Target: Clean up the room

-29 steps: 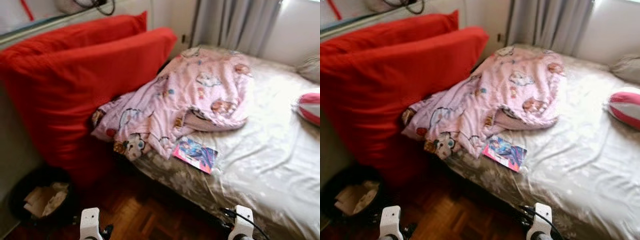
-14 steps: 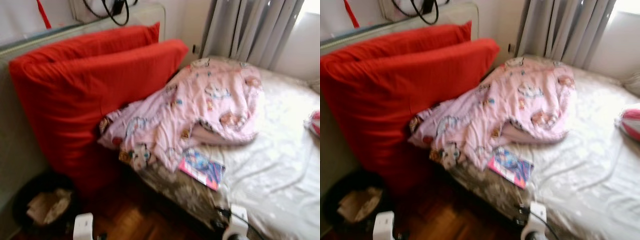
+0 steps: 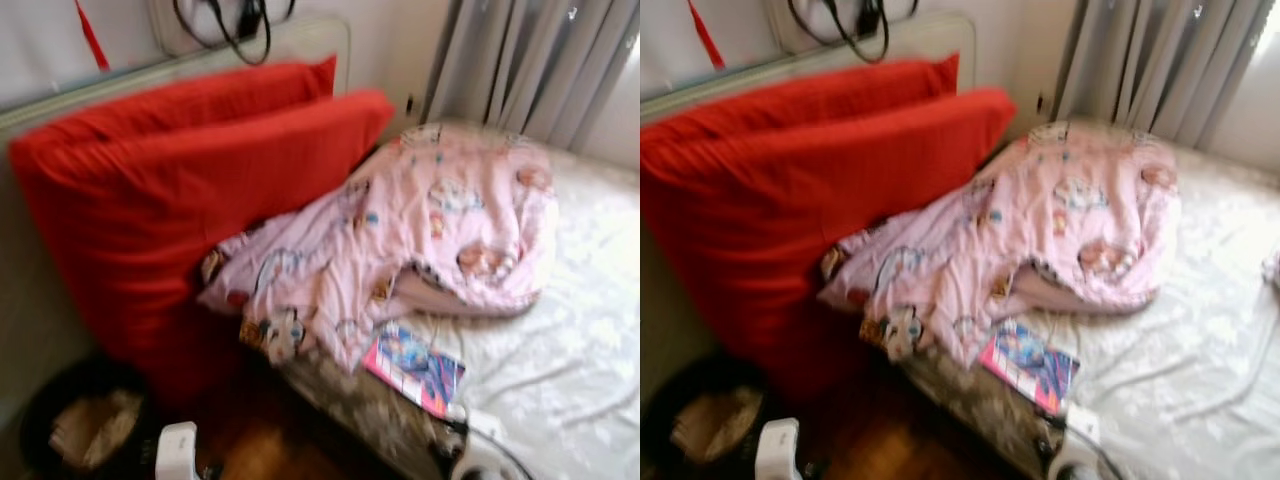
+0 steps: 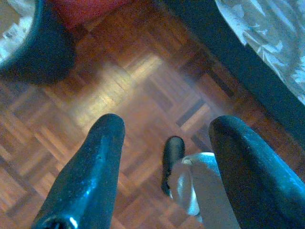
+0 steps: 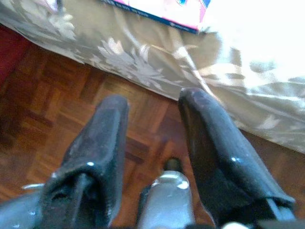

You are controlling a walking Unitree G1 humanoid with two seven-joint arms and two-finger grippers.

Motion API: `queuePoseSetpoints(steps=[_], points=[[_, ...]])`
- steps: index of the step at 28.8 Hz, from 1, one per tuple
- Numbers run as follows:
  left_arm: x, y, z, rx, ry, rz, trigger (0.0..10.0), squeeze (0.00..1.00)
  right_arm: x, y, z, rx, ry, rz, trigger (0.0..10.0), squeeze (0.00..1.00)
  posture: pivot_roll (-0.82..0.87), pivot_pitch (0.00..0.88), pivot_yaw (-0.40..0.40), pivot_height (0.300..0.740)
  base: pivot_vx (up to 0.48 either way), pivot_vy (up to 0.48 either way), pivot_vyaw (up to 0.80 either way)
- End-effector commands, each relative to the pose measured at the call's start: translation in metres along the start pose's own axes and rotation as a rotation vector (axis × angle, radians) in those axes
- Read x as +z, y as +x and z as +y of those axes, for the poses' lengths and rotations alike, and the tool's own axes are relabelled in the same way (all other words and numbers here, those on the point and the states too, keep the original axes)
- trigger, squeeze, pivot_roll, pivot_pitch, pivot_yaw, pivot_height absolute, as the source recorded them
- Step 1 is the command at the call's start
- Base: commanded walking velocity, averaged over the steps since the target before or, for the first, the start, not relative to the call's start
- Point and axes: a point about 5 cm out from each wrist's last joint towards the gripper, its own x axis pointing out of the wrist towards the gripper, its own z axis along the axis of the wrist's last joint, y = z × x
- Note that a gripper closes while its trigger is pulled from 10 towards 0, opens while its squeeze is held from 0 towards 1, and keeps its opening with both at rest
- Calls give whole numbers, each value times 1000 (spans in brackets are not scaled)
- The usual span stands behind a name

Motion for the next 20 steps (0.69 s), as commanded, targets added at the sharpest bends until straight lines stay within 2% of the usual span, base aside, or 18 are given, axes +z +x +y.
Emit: queuePoseSetpoints(steps=[1, 4, 15, 20], points=[[1, 1, -4, -14, 1, -6, 10000, 0, -1, -2, -11, -47, 26, 7, 10000, 0, 93, 0, 3, 740, 307, 0, 0], [1, 1, -4, -19, -4, -5, 10000, 0, -1, -2, -11, -45, 27, 3, 10000, 0, 91, 0, 5, 740, 87, 0, -750], [3, 0, -5, -28, -85, -44, 10000, 0, 6, -2, -9, -19, 1, -60, 10000, 0, 93, 0, 3, 740, 0, 0, 0], [6, 0, -6, -31, -111, -77, 10000, 0, 15, -3, -9, -28, -18, -158, 10000, 0, 94, 0, 1, 740, 0, 0, 0]])
